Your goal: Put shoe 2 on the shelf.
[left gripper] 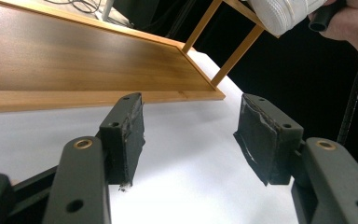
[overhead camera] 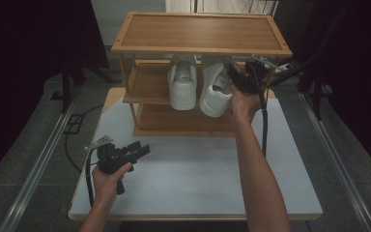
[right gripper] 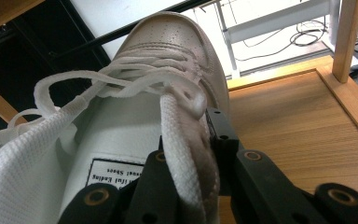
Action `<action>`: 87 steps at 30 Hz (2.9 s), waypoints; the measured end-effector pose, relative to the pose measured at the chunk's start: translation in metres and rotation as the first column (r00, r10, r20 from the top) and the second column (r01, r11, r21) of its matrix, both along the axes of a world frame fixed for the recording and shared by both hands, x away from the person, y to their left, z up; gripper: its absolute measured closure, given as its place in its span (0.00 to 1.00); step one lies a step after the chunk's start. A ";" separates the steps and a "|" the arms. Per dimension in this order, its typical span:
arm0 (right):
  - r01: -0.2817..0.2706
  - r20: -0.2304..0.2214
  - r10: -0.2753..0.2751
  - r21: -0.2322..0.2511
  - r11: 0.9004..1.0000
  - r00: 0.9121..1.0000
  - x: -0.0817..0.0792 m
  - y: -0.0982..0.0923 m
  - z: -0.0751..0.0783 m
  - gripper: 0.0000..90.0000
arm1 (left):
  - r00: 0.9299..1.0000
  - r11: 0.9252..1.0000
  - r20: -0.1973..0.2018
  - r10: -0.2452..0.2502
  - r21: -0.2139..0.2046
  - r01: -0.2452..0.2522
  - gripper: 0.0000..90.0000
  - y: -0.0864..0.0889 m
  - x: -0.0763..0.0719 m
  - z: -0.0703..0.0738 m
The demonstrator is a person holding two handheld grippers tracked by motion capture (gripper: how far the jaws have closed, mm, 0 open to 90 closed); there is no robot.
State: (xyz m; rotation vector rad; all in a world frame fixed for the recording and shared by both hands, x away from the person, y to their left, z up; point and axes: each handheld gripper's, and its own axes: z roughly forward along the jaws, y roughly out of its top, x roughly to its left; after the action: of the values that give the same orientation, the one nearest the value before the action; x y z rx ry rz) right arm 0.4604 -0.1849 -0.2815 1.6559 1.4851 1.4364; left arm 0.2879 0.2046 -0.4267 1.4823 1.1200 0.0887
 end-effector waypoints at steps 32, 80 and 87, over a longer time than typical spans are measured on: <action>-0.075 0.058 0.072 0.058 0.995 0.996 0.004 0.011 -0.007 0.64 | 1.000 1.000 0.002 0.006 0.003 -0.006 0.46 0.003 -0.002 0.000; -0.227 0.191 0.222 0.005 0.974 0.956 -0.063 -0.018 -0.008 0.57 | 1.000 1.000 0.001 -0.007 0.025 0.007 0.46 -0.003 -0.002 -0.001; -0.253 0.194 0.250 -0.010 0.967 0.948 -0.080 -0.029 -0.017 0.57 | 1.000 0.999 0.000 -0.015 0.030 0.015 0.46 -0.005 -0.003 -0.001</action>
State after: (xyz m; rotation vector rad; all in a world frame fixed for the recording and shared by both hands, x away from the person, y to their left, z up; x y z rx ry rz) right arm 0.3800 -0.2136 -0.2989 1.3247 1.6196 1.6945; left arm 0.2850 0.2000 -0.4276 1.5175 1.1109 0.0959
